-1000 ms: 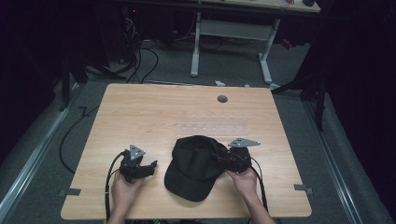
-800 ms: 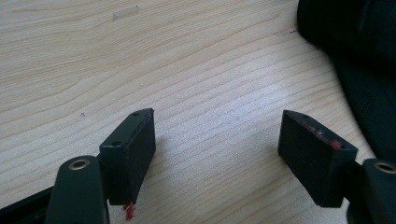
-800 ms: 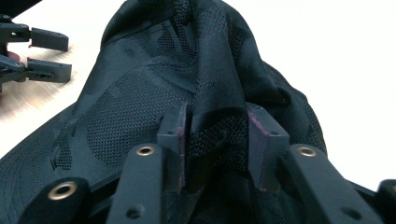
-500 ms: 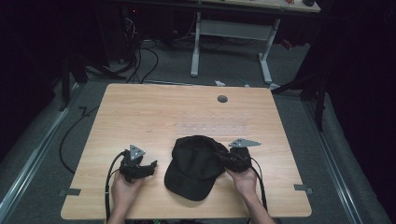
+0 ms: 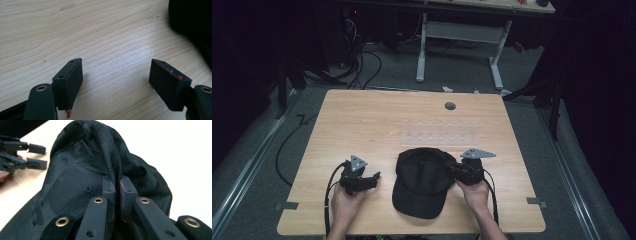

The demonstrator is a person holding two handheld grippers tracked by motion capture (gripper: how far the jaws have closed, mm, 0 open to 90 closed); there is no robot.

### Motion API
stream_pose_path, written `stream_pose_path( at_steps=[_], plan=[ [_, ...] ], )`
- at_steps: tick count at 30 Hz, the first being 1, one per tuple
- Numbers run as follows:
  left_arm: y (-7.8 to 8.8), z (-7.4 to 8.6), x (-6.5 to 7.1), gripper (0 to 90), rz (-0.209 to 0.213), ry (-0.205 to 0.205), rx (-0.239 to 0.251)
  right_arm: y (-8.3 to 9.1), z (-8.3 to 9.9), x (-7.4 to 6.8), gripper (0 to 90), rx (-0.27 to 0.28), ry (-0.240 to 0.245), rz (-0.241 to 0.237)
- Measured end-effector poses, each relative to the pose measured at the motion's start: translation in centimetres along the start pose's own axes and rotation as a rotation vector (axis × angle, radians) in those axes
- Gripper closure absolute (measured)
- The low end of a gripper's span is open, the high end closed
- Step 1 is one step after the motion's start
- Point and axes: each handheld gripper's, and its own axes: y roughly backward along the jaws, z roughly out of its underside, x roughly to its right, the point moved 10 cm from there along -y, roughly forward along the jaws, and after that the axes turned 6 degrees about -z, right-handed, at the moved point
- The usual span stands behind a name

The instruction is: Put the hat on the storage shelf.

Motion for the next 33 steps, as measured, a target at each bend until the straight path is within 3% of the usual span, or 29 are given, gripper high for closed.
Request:
stream_pose_path(
  at_steps=[15,21,29,33],
  plan=[
    [-0.1,0.0,0.3,22.7,-0.002,0.005,-0.007,2.5,-1.5,-0.5,85.5,0.068,0.019,-0.05],
    [-0.1,-0.1,0.2,22.6,0.001,0.028,-0.002,3.5,-2.0,-0.4,85.5,0.089,0.031,-0.052],
    [0.0,-0.2,0.1,22.5,0.03,0.026,-0.052,5.1,-3.0,-0.5,85.5,0.126,0.052,-0.054],
    [0.5,-0.5,0.7,23.0,0.083,0.039,-0.053,5.8,-3.4,-0.5,85.5,0.143,0.065,-0.053]
  ],
)
